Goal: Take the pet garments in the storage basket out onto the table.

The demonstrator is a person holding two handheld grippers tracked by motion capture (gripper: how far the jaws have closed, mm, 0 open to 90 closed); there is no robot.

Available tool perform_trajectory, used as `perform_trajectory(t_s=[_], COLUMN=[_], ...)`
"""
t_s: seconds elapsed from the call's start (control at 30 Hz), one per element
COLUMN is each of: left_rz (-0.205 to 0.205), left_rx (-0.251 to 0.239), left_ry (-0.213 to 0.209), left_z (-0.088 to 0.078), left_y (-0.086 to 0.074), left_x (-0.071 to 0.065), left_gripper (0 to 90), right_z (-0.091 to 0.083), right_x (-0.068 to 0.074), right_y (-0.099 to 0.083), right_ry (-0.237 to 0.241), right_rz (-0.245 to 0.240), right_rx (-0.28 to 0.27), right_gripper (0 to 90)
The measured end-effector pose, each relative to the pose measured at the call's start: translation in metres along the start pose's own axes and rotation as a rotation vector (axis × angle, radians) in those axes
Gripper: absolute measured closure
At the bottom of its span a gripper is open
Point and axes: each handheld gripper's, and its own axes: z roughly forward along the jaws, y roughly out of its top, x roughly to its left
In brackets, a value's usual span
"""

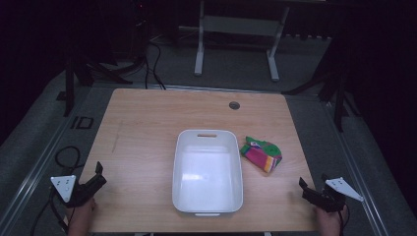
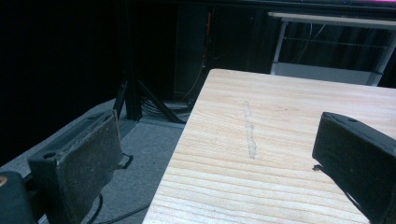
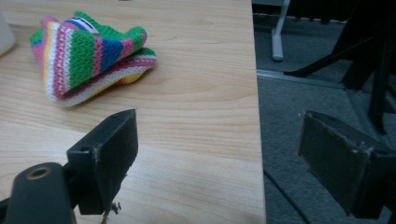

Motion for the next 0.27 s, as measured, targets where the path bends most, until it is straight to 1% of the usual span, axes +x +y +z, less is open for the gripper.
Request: perform_trajectory(t_s=[0.03,0.1,0.13,0.2,0.23,0.27], left_rz=[0.0,0.003,0.003,0.003,0.003,0.003], left_rx=[0.0,-0.001,-0.001,-0.001,-0.001,-0.001], left_ry=[0.0,0.0,0.0,0.0,0.0,0.0], left_z=[0.0,-0.0001,-0.0001,-0.0001,-0.0001,-0.0001], left_y=[0.0,-0.0001,-0.0001,0.0,0.0,0.0], left_x=[0.0,-0.0002,-0.0002,-0.0002,-0.0003,-0.0002], left_gripper=[1.9,1.9,1.8,1.8,1.8,1.8], right_z=[0.0004,0.0026,0.0034,0.0035,0.003,0.003], right_x=[0.0007,0.0002,0.0,-0.0006,-0.0016,-0.0017], right_y=[-0.0003,-0.001,-0.0015,-0.002,-0.0019,-0.0021], right_ry=[-0.01,-0.004,-0.01,-0.014,-0.007,-0.008], right_rz=[-0.005,-0.002,0.0,0.002,0.013,0.014], right_rx=[-0.003,0.008,0.013,0.011,0.006,0.006], right_gripper=[12.2,12.1,12.2,12.2,12.2,12.2])
